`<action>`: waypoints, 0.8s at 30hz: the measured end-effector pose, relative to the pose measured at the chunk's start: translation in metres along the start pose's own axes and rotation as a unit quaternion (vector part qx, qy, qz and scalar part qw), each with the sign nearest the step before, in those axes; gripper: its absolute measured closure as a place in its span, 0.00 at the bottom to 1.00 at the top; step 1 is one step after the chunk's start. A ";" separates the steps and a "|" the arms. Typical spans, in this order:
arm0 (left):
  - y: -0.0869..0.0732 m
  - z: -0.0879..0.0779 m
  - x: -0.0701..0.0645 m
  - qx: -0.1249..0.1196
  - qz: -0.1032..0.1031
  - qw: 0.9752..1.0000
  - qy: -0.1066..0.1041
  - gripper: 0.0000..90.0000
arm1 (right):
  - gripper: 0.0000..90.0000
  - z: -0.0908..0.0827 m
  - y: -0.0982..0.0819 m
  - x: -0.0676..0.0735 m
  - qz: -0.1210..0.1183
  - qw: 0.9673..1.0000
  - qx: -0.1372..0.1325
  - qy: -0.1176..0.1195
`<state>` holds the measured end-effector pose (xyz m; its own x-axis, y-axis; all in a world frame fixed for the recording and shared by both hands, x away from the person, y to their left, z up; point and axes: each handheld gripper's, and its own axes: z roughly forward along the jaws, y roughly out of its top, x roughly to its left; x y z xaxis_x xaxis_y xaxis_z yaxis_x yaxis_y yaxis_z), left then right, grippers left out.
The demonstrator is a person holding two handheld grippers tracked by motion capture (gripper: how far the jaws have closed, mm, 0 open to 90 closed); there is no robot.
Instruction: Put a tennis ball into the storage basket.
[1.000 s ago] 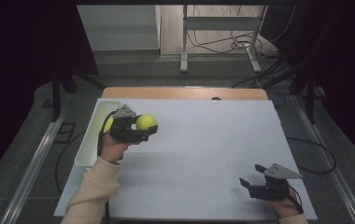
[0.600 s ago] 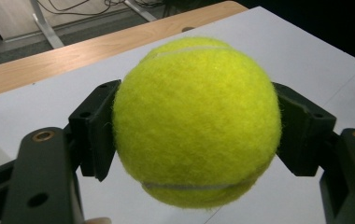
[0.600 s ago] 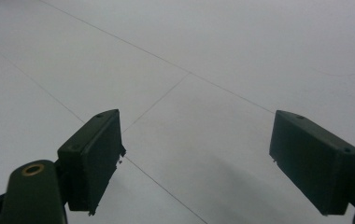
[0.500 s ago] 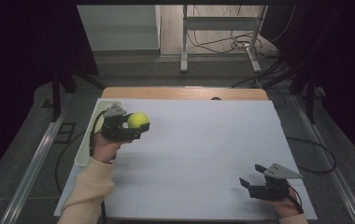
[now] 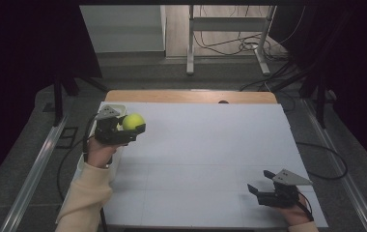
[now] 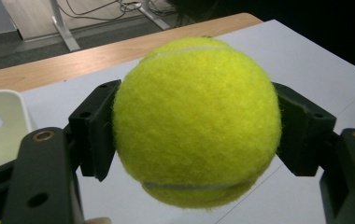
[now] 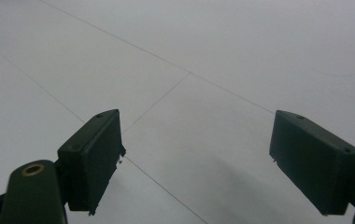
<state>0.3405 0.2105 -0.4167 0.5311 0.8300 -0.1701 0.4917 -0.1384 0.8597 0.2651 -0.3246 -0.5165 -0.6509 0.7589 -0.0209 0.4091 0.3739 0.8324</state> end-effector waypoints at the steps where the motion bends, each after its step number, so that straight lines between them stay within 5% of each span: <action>1: 0.000 -0.001 0.001 -0.001 -0.001 1.000 0.003 0.29 | 0.20 0.000 0.000 0.000 0.000 1.000 0.000 0.001; 24: -0.010 -0.019 0.027 0.002 -0.022 0.998 0.051 0.29 | 0.20 0.000 0.000 0.000 0.000 1.000 0.000 0.000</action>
<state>0.3368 0.2443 -0.4212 0.4353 0.8864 -0.1574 0.5153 -0.1020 0.8509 0.2650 -0.3245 -0.5165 -0.6506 0.7591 -0.0221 0.4090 0.3748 0.8320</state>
